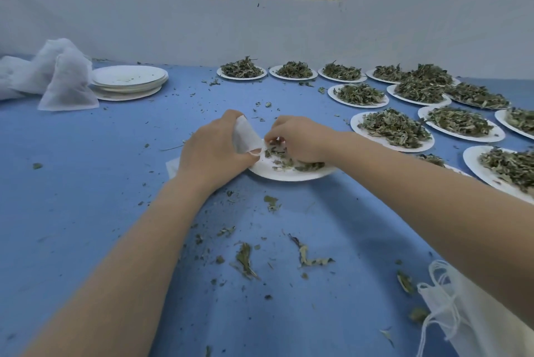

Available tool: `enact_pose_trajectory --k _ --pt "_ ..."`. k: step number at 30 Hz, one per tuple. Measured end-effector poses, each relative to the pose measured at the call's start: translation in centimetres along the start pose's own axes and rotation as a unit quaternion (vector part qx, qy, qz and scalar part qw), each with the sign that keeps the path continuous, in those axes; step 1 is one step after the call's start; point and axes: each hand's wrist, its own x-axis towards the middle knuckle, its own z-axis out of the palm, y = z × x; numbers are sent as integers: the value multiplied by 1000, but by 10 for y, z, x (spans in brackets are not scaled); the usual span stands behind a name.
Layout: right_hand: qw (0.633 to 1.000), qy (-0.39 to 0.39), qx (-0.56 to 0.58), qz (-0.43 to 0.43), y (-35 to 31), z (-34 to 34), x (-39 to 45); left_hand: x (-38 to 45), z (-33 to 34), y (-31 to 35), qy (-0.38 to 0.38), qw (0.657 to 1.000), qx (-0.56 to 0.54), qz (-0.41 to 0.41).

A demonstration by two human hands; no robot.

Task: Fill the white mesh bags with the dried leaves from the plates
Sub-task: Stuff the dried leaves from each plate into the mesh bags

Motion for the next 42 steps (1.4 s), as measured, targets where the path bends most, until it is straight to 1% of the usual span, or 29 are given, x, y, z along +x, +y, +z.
enact_pose_trajectory --k 3,6,9,13,15,20,24,25,27,29,31,34,36,39,42 --pt "1000 -14 -1 -6 -2 -5 -9 0 0 -1 0 1000 -2 -1" --pt "999 -42 24 2 -2 -21 -24 1 2 -1 -6 1000 6 7" --pt "998 -36 27 45 2 -41 -37 1 3 -2 -9 1000 12 15" --pt "986 -84 -56 132 7 -51 -50 1 4 -3 -12 1000 11 16" --pt "979 -97 -77 164 8 -46 -54 1 4 -4 -15 1000 10 14" --pt "974 -114 -55 186 6 -36 -53 1 4 -2 -16 1000 6 6" --pt "981 -123 -3 150 0 -33 -47 1 3 -2 -20 1000 10 4" --pt "983 -118 25 139 1 -33 -46 0 3 -2 -21 1000 10 5" --pt "984 -83 97 127 3 -35 -42 0 3 -2 -20 1000 7 8" --pt "986 -40 118 115 6 -32 -37 0 3 -3 -19 1000 5 7" --pt "992 -29 97 81 5 -26 -32 0 3 -3 -17 1000 9 6" --pt "998 -48 27 8 1 -14 -27 0 3 -3 -15 1000 5 5" --pt "998 -48 2 -28 1 -11 -28 0 4 -4 -10 1000 -4 7" --pt "998 -29 9 -49 5 -13 -32 2 5 -5 -2 1000 -11 11" --pt "998 -28 7 -64 0 -12 -31 0 5 -4 -5 1000 -9 14"
